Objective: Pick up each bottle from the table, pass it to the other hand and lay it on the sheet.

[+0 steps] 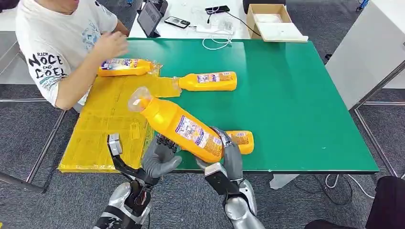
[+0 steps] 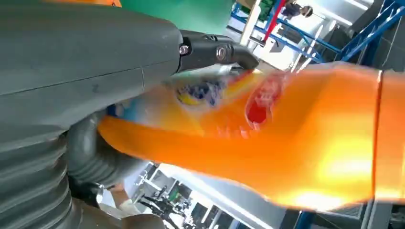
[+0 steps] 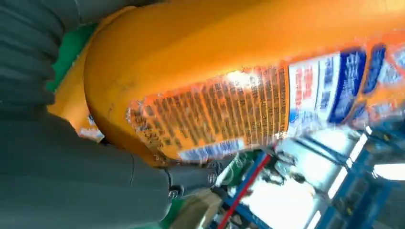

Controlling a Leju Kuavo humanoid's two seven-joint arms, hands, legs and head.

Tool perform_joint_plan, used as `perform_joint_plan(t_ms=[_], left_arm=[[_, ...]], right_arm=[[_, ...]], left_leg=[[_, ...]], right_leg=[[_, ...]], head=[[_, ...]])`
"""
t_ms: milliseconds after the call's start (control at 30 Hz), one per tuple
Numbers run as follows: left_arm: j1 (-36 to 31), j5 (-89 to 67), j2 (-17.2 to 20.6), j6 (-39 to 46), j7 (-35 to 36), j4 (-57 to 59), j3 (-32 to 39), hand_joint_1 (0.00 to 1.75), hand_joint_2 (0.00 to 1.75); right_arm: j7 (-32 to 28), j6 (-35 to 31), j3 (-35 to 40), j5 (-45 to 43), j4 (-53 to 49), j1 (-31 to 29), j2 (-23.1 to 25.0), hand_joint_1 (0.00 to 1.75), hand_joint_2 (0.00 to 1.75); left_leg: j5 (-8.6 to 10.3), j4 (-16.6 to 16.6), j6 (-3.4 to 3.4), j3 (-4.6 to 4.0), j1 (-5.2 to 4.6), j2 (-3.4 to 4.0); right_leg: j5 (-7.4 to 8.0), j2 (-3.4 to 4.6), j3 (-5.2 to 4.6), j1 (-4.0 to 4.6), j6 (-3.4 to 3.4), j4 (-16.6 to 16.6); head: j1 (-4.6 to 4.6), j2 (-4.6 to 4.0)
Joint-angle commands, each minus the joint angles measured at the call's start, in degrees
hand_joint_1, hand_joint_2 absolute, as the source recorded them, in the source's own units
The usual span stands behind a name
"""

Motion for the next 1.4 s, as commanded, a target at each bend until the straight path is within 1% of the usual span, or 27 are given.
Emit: perform_joint_plan(t_ms=[33, 67, 167, 200, 233, 267, 300, 333, 367, 467, 500, 567, 600, 667, 700, 800, 967, 1000, 1033, 1067, 1100, 1133, 1167, 1233, 1267, 1367, 1400], left_arm=[[-2.26, -0.79, 1.6, -0.69, -0.09, 3.66, -2.09, 0.0, 1.75], [-2.29, -0.86, 1.56, -0.72, -0.09, 3.75, -2.08, 0.0, 1.75], [-2.56, -1.29, 1.4, -0.71, 0.0, 4.29, -2.23, 0.0, 1.75], [-2.66, -1.41, 1.37, -0.56, 0.06, 4.59, -2.23, 0.0, 1.75], [-2.77, -1.52, 1.31, -0.4, 0.14, 4.83, -2.24, 0.0, 1.75], [-3.15, -1.82, 1.26, -0.08, 0.34, 5.56, -2.36, 0.0, 1.75], [-3.45, -1.99, 1.13, 0.23, 0.48, 6.12, -2.38, 0.0, 1.75], [-3.45, -1.99, 1.13, 0.23, 0.48, 6.12, -2.38, 0.0, 1.75], [-3.68, -2.13, 1.07, 0.37, 0.58, 6.57, -2.45, 0.0, 1.75], [-3.68, -2.13, 1.07, 0.37, 0.58, 6.57, -2.45, 0.0, 1.75], [-3.68, -2.13, 1.07, 0.37, 0.58, 6.57, -2.45, 0.0, 1.75], [-3.77, -2.21, 1.05, 0.45, 0.63, 6.71, -2.48, 0.0, 1.75], [-3.88, -2.21, 1.02, 0.4, 0.67, 6.82, -2.52, 0.0, 1.75], [-4.09, -1.84, 0.89, 0.02, 0.66, 7.17, -2.49, 0.0, 1.75], [-4.2, -1.75, 0.83, 0.07, 0.7, 7.33, -2.44, 0.0, 1.75], [-4.55, -1.8, 0.74, 0.37, 0.71, 7.59, -2.38, 0.0, 1.75], [-4.18, -4.32, -0.1, 3.96, -1.08, 6.34, -0.83, 0.0, 1.75], [-4.05, -5.58, -0.42, 5.82, -1.72, 5.73, -0.55, 0.0, 1.75], [-3.94, -7.05, -0.64, 7.2, -2.37, 5.01, -0.4, 0.1, 1.75], [-3.83, -7.06, -1.05, 7.63, -2.3, 4.46, 0.07, 0.42, 1.75], [-3.7, -7.05, -1.37, 8.13, -2.31, 3.9, 0.49, 1.47, 1.75], [-3.59, -6.49, -1.79, 8.54, -2.23, 3.6, 1.08, 1.75, 1.75], [-3.45, -6.22, -2.01, 8.83, -2.29, 3.02, 1.38, 1.75, 1.75], [-3.21, -5.74, -2.3, 9.32, -2.28, 2.35, 1.8, 1.75, 1.75], [-3.17, -5.57, -2.35, 9.39, -2.21, 2.29, 1.87, 1.75, 1.75], [-3.17, -5.57, -2.35, 9.39, -2.21, 2.29, 1.87, 1.75, 1.75], [-3.15, -5.43, -2.4, 9.53, -2.18, 2.39, 1.98, 1.75, 1.75]], right_arm=[[4.18, 2.51, 8.22, 6.41, 18.52, -6.56, 0.63, 1.75, 1.75], [4.59, 2.78, 9.18, 7.11, 20.59, -7.08, 0.91, 1.75, 1.75], [5.79, 3.43, 11.34, 8.82, 25.57, -8.47, 2.01, 1.75, 1.75], [5.88, 3.02, 11.84, 9.45, 26.24, -8.79, 2.14, 1.75, 1.75], [5.95, 2.94, 12.15, 9.74, 26.72, -8.98, 2.32, 1.75, 1.75], [5.84, 3.07, 12.71, 10.06, 27.15, -9.29, 2.59, 1.75, 1.75], [6.09, 2.85, 13.33, 10.71, 27.48, -9.45, 2.73, 1.75, 1.75], [6.09, 2.85, 13.33, 10.71, 27.48, -9.45, 2.73, 1.75, 1.75], [6.3, 2.78, 13.52, 10.84, 27.63, -9.51, 2.96, 1.75, 1.75], [6.3, 2.78, 13.52, 10.84, 27.63, -9.51, 2.96, 1.75, 1.75], [6.3, 2.78, 13.52, 10.84, 27.63, -9.51, 2.96, 1.75, 1.75], [6.39, 2.97, 13.94, 11.18, 27.9, -9.66, 2.83, 1.75, 1.75], [6.53, 2.9, 14.21, 11.47, 28.09, -9.73, 2.85, 1.75, 1.75], [6.57, 3.01, 14.67, 11.73, 28.63, -9.84, 3.0, 1.75, 1.75], [6.53, 3.35, 14.88, 11.69, 28.9, -9.88, 3.06, 1.75, 1.75], [6.57, 3.56, 15.68, 12.06, 29.87, -9.36, 3.21, 1.75, 1.75], [6.14, 3.81, 15.51, 10.19, 30.18, -9.34, 3.18, 1.75, 1.75], [6.11, 3.94, 15.26, 9.66, 29.74, -9.12, 3.12, 1.75, 1.75], [6.21, 4.08, 15.25, 9.44, 29.36, -8.95, 2.99, 1.75, 1.75], [6.37, 3.97, 15.31, 9.41, 29.08, -8.77, 2.89, 1.75, 1.75], [6.46, 4.07, 15.29, 9.23, 28.88, -8.64, 2.8, 1.75, 1.75], [6.53, 4.02, 15.36, 9.25, 28.84, -8.6, 2.74, 1.75, 1.75], [6.51, 4.07, 15.36, 9.14, 28.85, -8.58, 2.68, 1.75, 1.75], [6.48, 3.99, 15.39, 9.08, 28.94, -8.58, 2.67, 1.75, 1.75], [6.45, 3.99, 15.38, 9.04, 28.96, -8.56, 2.66, 1.75, 1.75], [6.45, 3.99, 15.38, 9.04, 28.96, -8.56, 2.66, 1.75, 1.75], [6.44, 4.01, 15.4, 9.02, 29.03, -8.58, 2.65, 1.75, 1.75]], left_leg=[[-0.09, -0.08, 0.02, 0.35, 0.02, 0.15], [-0.14, -0.08, 0.03, 0.5, 0.04, 0.22], [-0.07, -0.08, 0.01, 0.31, 0.05, 0.15], [-0.13, -0.1, 0.03, 0.49, 0.04, 0.17], [-0.06, -0.04, 0.01, 0.24, 0.05, 0.1], [-0.14, -0.06, 0.03, 0.46, 0.05, 0.07], [-0.04, -0.03, 0.02, 0.19, 0.07, 0.04], [-0.04, -0.03, 0.02, 0.16, 0.06, 0.03], [-0.12, -0.03, 0.04, 0.37, 0.06, 0.05], [-0.02, -0.03, 0.02, 0.11, 0.03, -0.02], [-0.09, -0.02, 0.03, 0.28, 0.06, -0.06], [-0.04, -0.02, 0.02, 0.15, 0.04, -0.03], [-0.13, 0.0, 0.04, 0.34, 0.06, -0.05], [-0.03, -0.02, 0.01, 0.12, 0.04, -0.02], [-0.11, 0.0, 0.03, 0.3, 0.07, -0.04], [-0.07, 0.0, 0.02, 0.21, 0.06, -0.08], [-0.02, -0.01, 0.01, 0.09, 0.06, -0.07], [-0.08, 0.0, 0.03, 0.22, 0.06, -0.11], [-0.09, 0.02, 0.03, 0.2, 0.08, -0.12], [-0.04, 0.01, 0.03, 0.11, 0.07, -0.12], [-0.12, 0.04, 0.04, 0.26, 0.08, -0.16], [-0.07, 0.03, 0.03, 0.14, 0.09, -0.15], [-0.14, 0.05, 0.05, 0.28, 0.09, -0.2], [-0.03, 0.01, 0.02, 0.05, 0.05, -0.08], [-0.13, 0.05, 0.04, 0.23, 0.1, -0.09], [-0.05, 0.01, 0.02, 0.11, 0.08, -0.1], [-0.12, 0.03, 0.04, 0.29, 0.08, -0.18]], right_leg=[[-0.04, 0.07, 0.31, 0.06, -0.14, -0.09], [-0.07, 0.1, 0.45, 0.09, -0.19, -0.12], [-0.03, 0.07, 0.26, 0.08, -0.12, -0.11], [-0.09, 0.06, 0.42, 0.09, -0.17, -0.13], [-0.04, 0.04, 0.19, 0.07, -0.1, -0.07], [-0.13, -0.04, 0.42, 0.09, -0.18, -0.08], [-0.04, -0.04, 0.14, 0.08, -0.1, -0.07], [-0.04, -0.04, 0.11, 0.07, -0.08, -0.07], [-0.12, -0.06, 0.31, 0.08, -0.15, -0.07], [-0.05, -0.08, 0.06, 0.03, -0.08, -0.04], [-0.13, -0.16, 0.26, 0.08, -0.14, -0.05], [-0.07, -0.1, 0.1, 0.04, -0.1, -0.04], [-0.17, -0.16, 0.32, 0.08, -0.16, -0.03], [-0.06, -0.09, 0.06, 0.04, -0.09, -0.03], [-0.15, -0.15, 0.27, 0.1, -0.17, -0.04], [-0.12, -0.17, 0.18, 0.08, -0.13, -0.03], [-0.07, -0.13, 0.04, 0.06, -0.09, -0.03], [-0.14, -0.18, 0.19, 0.07, -0.13, -0.02], [-0.14, -0.19, 0.19, 0.1, -0.14, -0.03], [-0.1, -0.18, 0.09, 0.08, -0.11, -0.03], [-0.19, -0.25, 0.25, 0.1, -0.15, -0.01], [-0.13, -0.21, 0.13, 0.09, -0.12, -0.02], [-0.21, -0.29, 0.3, 0.12, -0.17, -0.01], [-0.07, -0.13, 0.02, 0.05, -0.08, -0.03], [-0.16, -0.17, 0.23, 0.12, -0.14, -0.02], [-0.1, -0.18, 0.07, 0.08, -0.11, -0.03], [-0.21, -0.3, 0.29, 0.1, -0.17, -0.02]], head=[[0.0, 0.0], [0.0, 0.0], [0.0, 0.0], [0.0, 0.0], [0.0, 0.0], [-0.02, 0.0], [0.0, 0.0], [-0.02, 0.0], [0.02, 0.0], [0.0, 0.0], [0.02, 0.0], [-0.02, 0.0], [0.02, 0.0], [0.0, 0.0], [0.0, 0.0], [0.0, 0.0], [-0.02, 0.0], [0.0, 0.0], [0.0, 0.0], [0.0, 0.0], [-0.02, 0.0], [0.0, 0.0], [0.0, 0.0], [0.0, 0.0], [0.02, 0.0], [0.0, 0.0], [0.0, 0.0]])
